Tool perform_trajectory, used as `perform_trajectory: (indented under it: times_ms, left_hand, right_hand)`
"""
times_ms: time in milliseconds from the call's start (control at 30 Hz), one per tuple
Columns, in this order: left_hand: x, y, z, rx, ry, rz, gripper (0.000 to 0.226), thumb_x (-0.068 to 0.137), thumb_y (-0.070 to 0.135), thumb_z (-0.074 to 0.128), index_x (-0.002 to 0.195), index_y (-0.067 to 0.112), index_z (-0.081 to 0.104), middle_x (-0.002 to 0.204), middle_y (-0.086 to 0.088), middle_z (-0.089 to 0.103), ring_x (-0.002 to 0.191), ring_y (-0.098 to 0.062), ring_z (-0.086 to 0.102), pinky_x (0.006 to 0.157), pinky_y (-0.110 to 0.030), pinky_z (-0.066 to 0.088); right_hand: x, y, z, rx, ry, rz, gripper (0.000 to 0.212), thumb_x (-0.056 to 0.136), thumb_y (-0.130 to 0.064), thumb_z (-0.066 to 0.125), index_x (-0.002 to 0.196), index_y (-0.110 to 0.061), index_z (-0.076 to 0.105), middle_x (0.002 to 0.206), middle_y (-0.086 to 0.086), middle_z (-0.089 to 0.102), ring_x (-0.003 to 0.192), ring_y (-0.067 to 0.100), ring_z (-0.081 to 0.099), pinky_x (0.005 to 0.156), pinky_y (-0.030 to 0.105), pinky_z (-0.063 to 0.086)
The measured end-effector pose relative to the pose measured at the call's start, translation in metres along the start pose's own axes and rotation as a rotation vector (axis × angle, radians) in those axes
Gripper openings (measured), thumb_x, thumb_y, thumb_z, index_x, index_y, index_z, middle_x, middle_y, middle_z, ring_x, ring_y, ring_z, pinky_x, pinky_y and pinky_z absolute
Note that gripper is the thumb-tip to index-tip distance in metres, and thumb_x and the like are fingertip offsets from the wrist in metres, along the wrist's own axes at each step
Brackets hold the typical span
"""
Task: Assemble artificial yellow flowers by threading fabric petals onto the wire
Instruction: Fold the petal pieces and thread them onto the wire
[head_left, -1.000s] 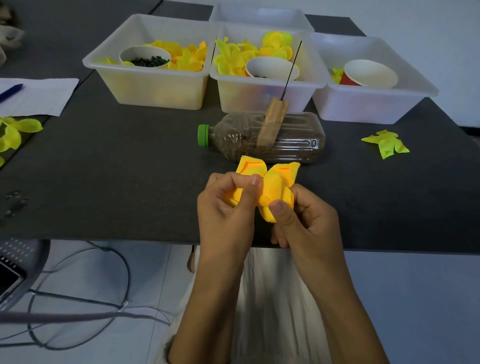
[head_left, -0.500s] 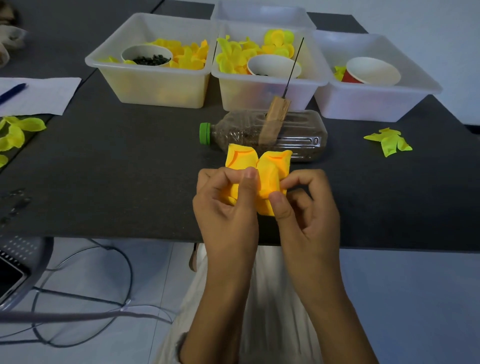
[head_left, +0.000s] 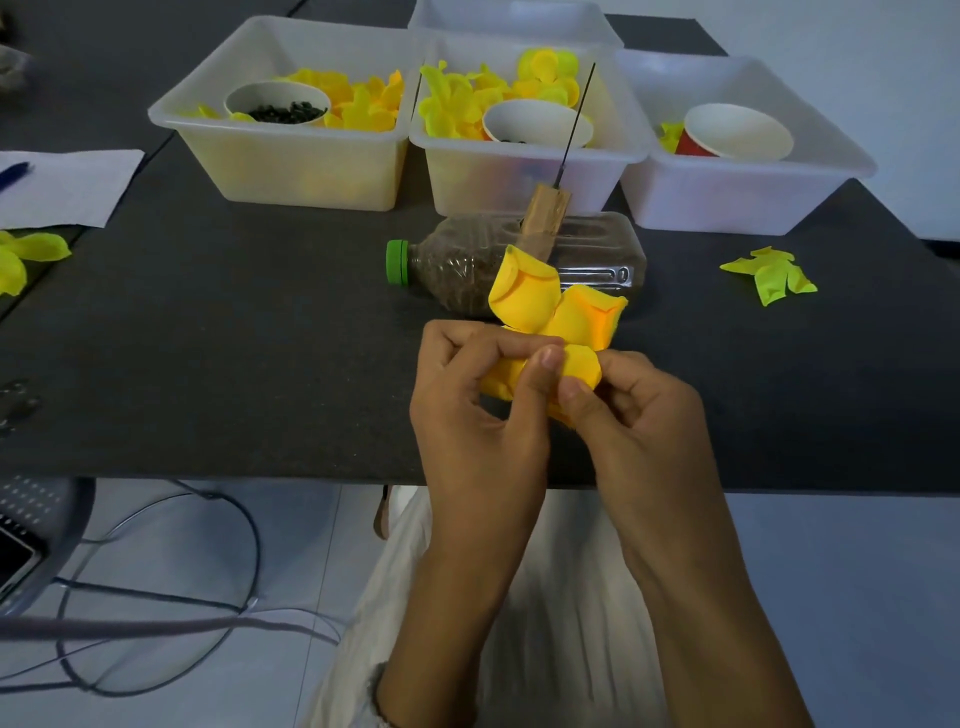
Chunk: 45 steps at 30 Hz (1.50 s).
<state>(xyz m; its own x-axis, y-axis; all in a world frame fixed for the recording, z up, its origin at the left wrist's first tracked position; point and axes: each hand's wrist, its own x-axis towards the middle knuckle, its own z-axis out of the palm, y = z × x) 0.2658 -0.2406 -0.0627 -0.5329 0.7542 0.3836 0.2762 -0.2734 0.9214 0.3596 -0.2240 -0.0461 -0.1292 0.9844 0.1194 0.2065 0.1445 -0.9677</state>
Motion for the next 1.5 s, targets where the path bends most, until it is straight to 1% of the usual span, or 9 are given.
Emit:
perform_trajectory:
  times_ms: [233, 400, 567, 800, 1067, 1267, 1333, 1400, 1500]
  left_hand:
    - [0.002, 0.002, -0.001, -0.032, -0.049, -0.094, 0.007, 0.089, 0.013, 0.07, 0.082, 0.011, 0.071, 0.09, -0.007, 0.057, 0.082, -0.008, 0.056, 0.069, -0.01, 0.04]
    - [0.004, 0.002, -0.005, -0.057, -0.091, -0.135, 0.014, 0.09, 0.017, 0.068, 0.082, 0.005, 0.071, 0.088, -0.011, 0.057, 0.077, -0.003, 0.054, 0.066, -0.01, 0.04]
    - [0.005, 0.005, -0.006, -0.069, -0.123, -0.134, 0.013, 0.09, 0.016, 0.068, 0.082, 0.006, 0.071, 0.088, -0.01, 0.056, 0.077, -0.001, 0.053, 0.067, -0.01, 0.039]
    - [0.006, 0.008, -0.005, -0.063, -0.118, -0.153, 0.013, 0.091, 0.015, 0.067, 0.078, 0.013, 0.067, 0.086, -0.003, 0.054, 0.075, 0.001, 0.053, 0.066, -0.008, 0.039]
    - [0.002, 0.007, -0.001, -0.076, -0.049, -0.192, 0.015, 0.091, 0.015, 0.066, 0.078, 0.009, 0.068, 0.084, -0.006, 0.055, 0.073, 0.0, 0.053, 0.066, -0.009, 0.04]
    - [-0.004, 0.004, 0.005, -0.123, -0.021, -0.294, 0.02, 0.093, 0.021, 0.063, 0.078, 0.009, 0.067, 0.086, -0.009, 0.057, 0.076, -0.009, 0.055, 0.068, -0.017, 0.044]
    - [-0.002, 0.004, 0.003, -0.184, -0.023, -0.341, 0.025, 0.095, 0.023, 0.06, 0.078, 0.005, 0.065, 0.089, -0.018, 0.058, 0.077, -0.016, 0.055, 0.07, -0.028, 0.047]
    - [0.001, 0.001, -0.001, -0.244, -0.033, -0.389, 0.032, 0.097, 0.024, 0.055, 0.077, 0.001, 0.063, 0.088, -0.028, 0.059, 0.075, -0.025, 0.054, 0.068, -0.038, 0.046]
    - [0.003, -0.002, -0.007, -0.341, -0.095, -0.488, 0.038, 0.1, 0.026, 0.05, 0.087, -0.007, 0.063, 0.08, -0.024, 0.063, 0.071, -0.026, 0.056, 0.062, -0.033, 0.049]
  right_hand:
    - [-0.003, 0.003, 0.005, -0.108, 0.046, -0.018, 0.01, 0.093, -0.026, 0.055, 0.094, -0.022, 0.064, 0.094, 0.001, 0.06, 0.085, 0.008, 0.06, 0.071, 0.016, 0.051]
    - [-0.004, 0.002, 0.008, -0.107, 0.081, -0.042, 0.036, 0.087, -0.042, 0.048, 0.087, -0.01, 0.065, 0.08, 0.001, 0.057, 0.071, 0.006, 0.054, 0.059, 0.013, 0.042]
    - [-0.004, 0.001, 0.009, -0.128, 0.134, -0.08, 0.025, 0.087, -0.041, 0.049, 0.076, -0.02, 0.057, 0.075, -0.004, 0.051, 0.067, 0.003, 0.05, 0.057, 0.011, 0.039]
    - [-0.008, 0.004, 0.016, -0.079, 0.201, -0.116, 0.025, 0.09, -0.035, 0.051, 0.076, -0.015, 0.056, 0.074, -0.007, 0.048, 0.064, 0.0, 0.047, 0.056, 0.009, 0.036]
    - [-0.008, 0.008, 0.018, -0.052, 0.194, -0.155, 0.022, 0.091, -0.035, 0.051, 0.074, -0.02, 0.054, 0.076, -0.005, 0.048, 0.065, 0.001, 0.048, 0.056, 0.011, 0.038]
    - [-0.007, 0.014, 0.016, -0.043, 0.175, -0.172, 0.029, 0.09, -0.041, 0.056, 0.068, -0.023, 0.05, 0.073, -0.007, 0.044, 0.062, 0.001, 0.045, 0.055, 0.009, 0.037]
    - [-0.009, 0.018, 0.015, -0.031, 0.12, -0.188, 0.031, 0.09, -0.044, 0.06, 0.071, -0.022, 0.051, 0.075, -0.008, 0.044, 0.063, 0.001, 0.046, 0.056, 0.009, 0.037]
    - [-0.013, 0.022, 0.017, -0.001, 0.04, -0.182, 0.027, 0.089, -0.043, 0.055, 0.077, -0.018, 0.054, 0.078, -0.009, 0.046, 0.067, 0.005, 0.049, 0.058, 0.013, 0.04]
    - [-0.018, 0.027, 0.019, 0.034, 0.003, -0.165, 0.02, 0.093, -0.034, 0.056, 0.086, -0.016, 0.058, 0.083, -0.004, 0.05, 0.072, 0.009, 0.052, 0.061, 0.017, 0.044]
